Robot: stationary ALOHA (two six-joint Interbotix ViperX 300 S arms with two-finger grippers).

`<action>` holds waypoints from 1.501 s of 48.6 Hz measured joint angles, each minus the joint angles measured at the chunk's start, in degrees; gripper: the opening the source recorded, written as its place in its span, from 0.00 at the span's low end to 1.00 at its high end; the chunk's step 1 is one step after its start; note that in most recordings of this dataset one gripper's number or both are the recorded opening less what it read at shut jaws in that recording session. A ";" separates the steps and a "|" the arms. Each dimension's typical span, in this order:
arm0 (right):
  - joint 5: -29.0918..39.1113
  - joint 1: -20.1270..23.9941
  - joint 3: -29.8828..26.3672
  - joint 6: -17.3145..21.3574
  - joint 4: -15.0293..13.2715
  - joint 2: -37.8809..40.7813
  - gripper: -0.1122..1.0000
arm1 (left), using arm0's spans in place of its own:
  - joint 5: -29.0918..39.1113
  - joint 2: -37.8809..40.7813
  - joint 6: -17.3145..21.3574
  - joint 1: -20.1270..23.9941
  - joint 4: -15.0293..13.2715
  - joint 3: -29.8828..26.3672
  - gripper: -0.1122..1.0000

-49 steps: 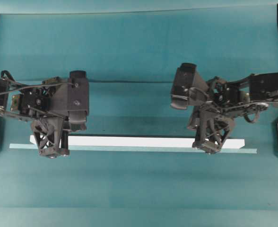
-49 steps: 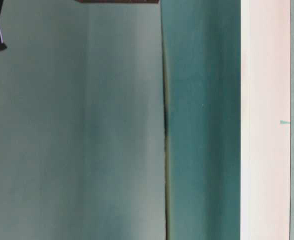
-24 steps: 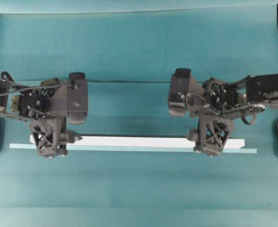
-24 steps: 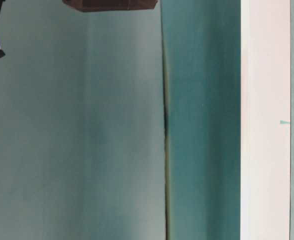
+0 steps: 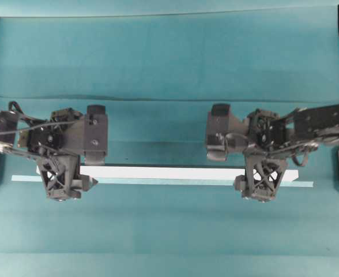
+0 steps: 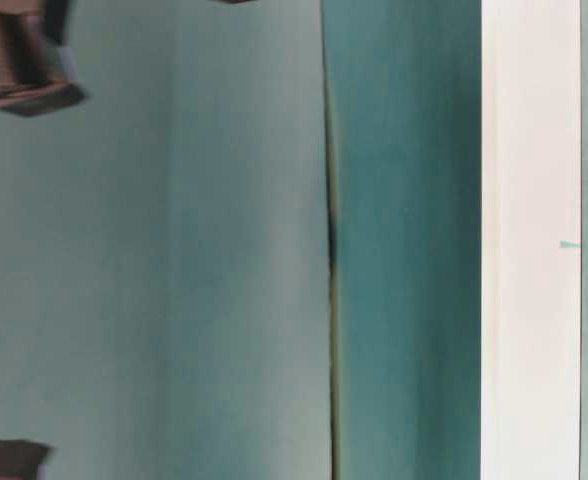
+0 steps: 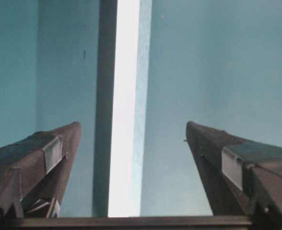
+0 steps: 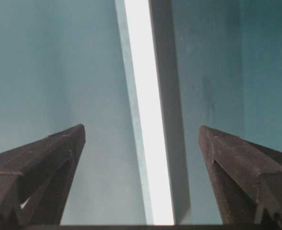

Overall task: Lift a wooden board with both hands.
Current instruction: 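Close both grippers on the white board near each end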

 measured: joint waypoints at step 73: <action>-13.80 0.79 2.64 -0.09 -2.64 11.78 0.95 | -15.91 13.80 -0.18 2.37 0.00 4.48 0.98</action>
